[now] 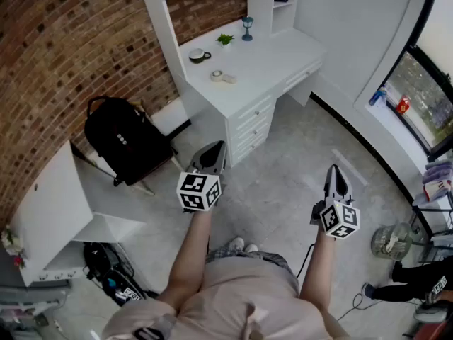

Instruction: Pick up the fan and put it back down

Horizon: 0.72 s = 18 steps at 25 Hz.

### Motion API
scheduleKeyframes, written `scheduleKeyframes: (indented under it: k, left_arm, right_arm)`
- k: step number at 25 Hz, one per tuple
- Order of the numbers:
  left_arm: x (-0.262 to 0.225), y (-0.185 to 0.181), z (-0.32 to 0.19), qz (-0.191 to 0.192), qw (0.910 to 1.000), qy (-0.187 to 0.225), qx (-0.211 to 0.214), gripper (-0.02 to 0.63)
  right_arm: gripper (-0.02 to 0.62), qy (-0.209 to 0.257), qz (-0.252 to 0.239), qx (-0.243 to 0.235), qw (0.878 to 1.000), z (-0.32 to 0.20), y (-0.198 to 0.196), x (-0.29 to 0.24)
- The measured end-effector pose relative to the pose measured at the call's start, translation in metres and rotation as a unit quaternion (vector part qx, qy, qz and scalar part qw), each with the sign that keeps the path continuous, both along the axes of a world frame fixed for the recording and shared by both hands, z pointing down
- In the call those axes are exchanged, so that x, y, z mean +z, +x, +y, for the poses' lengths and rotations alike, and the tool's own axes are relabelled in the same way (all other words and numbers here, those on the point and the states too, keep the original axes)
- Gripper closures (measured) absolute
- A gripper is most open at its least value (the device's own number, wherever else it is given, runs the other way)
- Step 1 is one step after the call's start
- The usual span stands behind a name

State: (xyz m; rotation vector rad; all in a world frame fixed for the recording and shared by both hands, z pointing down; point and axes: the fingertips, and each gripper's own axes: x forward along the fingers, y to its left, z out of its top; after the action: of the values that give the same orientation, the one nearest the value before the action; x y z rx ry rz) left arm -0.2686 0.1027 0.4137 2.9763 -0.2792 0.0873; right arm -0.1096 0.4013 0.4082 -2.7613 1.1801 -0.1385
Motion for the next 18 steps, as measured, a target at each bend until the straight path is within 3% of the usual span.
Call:
scheduleKeyframes:
  k: [18]
  left_arm:
    - [0.007, -0.001, -0.009, -0.002, 0.9999, -0.013, -0.002, 0.578]
  right_arm:
    - [0.581, 0.003, -0.008, -0.014, 1.0, -0.019, -0.002, 0.004]
